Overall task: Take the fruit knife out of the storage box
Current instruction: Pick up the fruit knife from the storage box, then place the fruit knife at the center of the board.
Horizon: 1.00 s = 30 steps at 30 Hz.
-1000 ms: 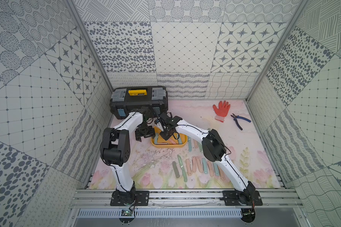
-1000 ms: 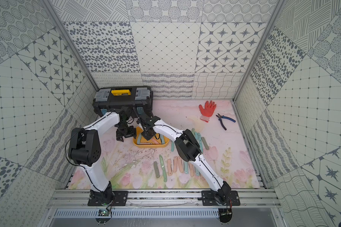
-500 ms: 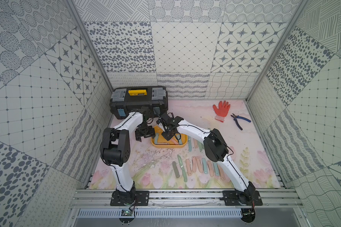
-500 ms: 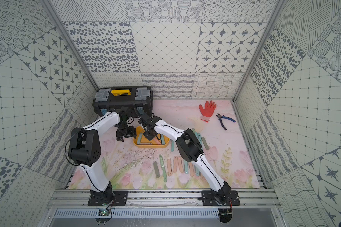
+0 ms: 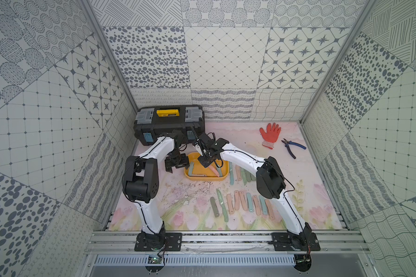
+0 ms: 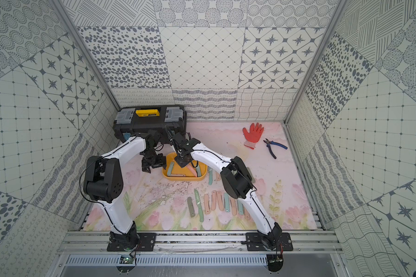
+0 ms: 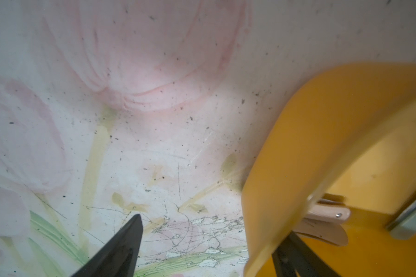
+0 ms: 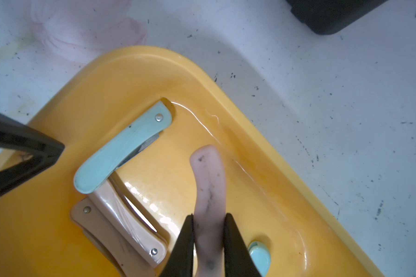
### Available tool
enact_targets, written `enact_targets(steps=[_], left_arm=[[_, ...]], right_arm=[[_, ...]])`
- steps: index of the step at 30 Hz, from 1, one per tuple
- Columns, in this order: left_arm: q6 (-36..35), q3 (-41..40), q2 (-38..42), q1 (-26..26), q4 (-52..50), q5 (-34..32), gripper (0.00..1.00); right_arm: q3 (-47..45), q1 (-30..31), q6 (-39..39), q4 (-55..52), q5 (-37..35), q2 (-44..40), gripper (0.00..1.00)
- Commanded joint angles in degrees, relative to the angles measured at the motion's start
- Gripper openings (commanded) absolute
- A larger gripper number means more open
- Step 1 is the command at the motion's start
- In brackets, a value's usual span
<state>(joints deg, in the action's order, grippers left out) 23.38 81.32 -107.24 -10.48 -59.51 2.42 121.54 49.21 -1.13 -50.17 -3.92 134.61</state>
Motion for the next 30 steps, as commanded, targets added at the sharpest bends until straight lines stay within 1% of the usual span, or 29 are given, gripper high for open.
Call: enact_targets(steps=[1, 7, 16, 18, 22, 24, 27, 30], left_arm=[[-0.3, 0.9, 0.2, 0.0, -1.4, 0.2, 0.81], [-0.3, 0.9, 0.3, 0.0, -1.4, 0.2, 0.81], [-0.3, 0.9, 0.2, -0.1, -1.4, 0.4, 0.8], [-0.3, 0.9, 0.2, 0.0, -1.4, 0.4, 0.81], [-0.3, 0.8, 0.3, -0.1, -1.5, 0.4, 0.8], [-0.3, 0.8, 0.4, -0.1, -1.4, 0.4, 0.8], [-0.3, 0.9, 0.3, -0.1, -1.4, 0.6, 0.81], [-0.2, 0.8, 0.4, -0.1, -1.2, 0.8, 0.81]], right_arm=[[-0.9, 0.1, -0.9, 1.0, 0.2, -1.5, 0.1], [-1.1, 0.2, -1.2, 1.2, -0.5, -2.8, 0.1], [-0.7, -0.2, -2.1, 1.1, -2.4, -9.0, 0.1], [0.2, -0.5, -2.3, 0.3, -2.5, -9.8, 0.1], [2.1, -1.5, -3.9, -3.4, -4.8, -11.1, 0.1], [0.3, -2.6, -4.9, -3.5, -4.9, -13.1, 0.1], [-5.4, -4.8, -6.0, -1.5, -3.6, -17.1, 0.1], [-11.7, -6.9, -6.9, 0.6, -4.0, -22.0, 0.1]])
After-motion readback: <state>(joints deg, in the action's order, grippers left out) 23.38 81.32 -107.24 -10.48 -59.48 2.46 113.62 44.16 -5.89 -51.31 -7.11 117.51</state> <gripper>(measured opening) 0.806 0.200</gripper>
